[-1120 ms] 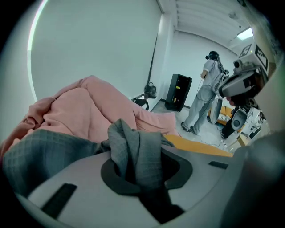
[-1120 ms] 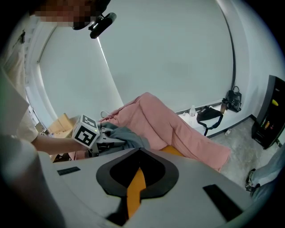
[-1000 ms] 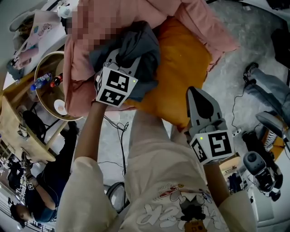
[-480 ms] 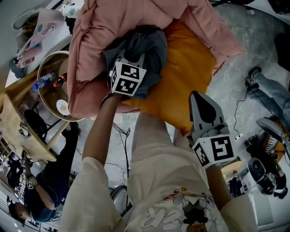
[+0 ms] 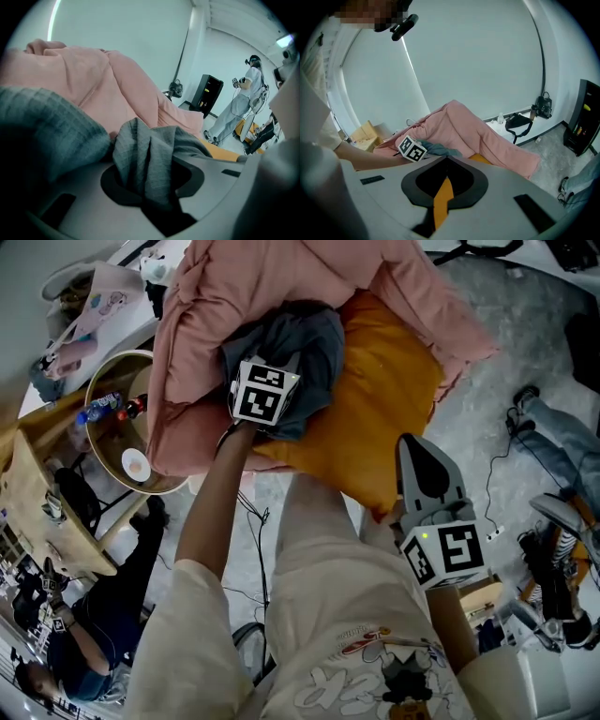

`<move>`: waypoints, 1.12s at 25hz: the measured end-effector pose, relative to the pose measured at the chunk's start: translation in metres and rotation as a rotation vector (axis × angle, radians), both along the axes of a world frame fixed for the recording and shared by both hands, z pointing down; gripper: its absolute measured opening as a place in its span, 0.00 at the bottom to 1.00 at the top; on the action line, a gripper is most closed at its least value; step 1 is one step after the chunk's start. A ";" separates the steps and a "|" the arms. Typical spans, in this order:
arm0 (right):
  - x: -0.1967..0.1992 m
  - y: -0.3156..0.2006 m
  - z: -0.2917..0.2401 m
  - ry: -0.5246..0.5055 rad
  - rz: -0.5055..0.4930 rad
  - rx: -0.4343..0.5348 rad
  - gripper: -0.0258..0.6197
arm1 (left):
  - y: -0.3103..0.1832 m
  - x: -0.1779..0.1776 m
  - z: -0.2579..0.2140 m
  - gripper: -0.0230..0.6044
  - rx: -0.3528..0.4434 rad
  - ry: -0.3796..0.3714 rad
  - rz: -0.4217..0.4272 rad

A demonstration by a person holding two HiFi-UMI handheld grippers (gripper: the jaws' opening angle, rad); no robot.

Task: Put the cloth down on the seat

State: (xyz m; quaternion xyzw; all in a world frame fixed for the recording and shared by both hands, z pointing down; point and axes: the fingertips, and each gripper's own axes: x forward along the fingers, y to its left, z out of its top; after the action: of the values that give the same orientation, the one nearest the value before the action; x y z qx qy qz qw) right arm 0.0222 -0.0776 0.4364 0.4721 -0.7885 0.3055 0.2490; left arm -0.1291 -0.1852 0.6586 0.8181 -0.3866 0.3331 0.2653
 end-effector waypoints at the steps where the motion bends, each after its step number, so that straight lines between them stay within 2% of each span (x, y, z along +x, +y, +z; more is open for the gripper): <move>1: 0.003 0.002 -0.003 -0.001 0.002 0.006 0.07 | 0.000 -0.001 -0.003 0.23 -0.008 0.016 -0.017; 4: 0.008 0.005 -0.012 -0.003 0.006 0.021 0.07 | 0.004 -0.004 -0.013 0.34 -0.033 0.062 -0.057; 11: 0.025 0.021 -0.023 -0.022 0.027 0.045 0.07 | 0.020 -0.008 -0.038 0.50 -0.028 0.072 -0.120; 17: 0.032 0.034 -0.033 -0.035 0.016 0.065 0.07 | 0.039 -0.018 -0.067 0.51 0.006 0.029 -0.157; 22: 0.033 0.040 -0.043 -0.044 -0.016 0.101 0.07 | 0.057 -0.023 -0.098 0.51 0.070 0.039 -0.222; 28: 0.051 0.051 -0.056 -0.048 -0.008 0.130 0.07 | 0.077 0.003 -0.148 0.50 0.152 0.057 -0.214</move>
State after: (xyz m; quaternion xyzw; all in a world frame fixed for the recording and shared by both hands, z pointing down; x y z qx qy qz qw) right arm 0.0735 -0.0265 0.3808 0.4767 -0.8143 0.2639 0.2000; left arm -0.1263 -0.1080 0.5108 0.7990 -0.4883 0.2491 0.2473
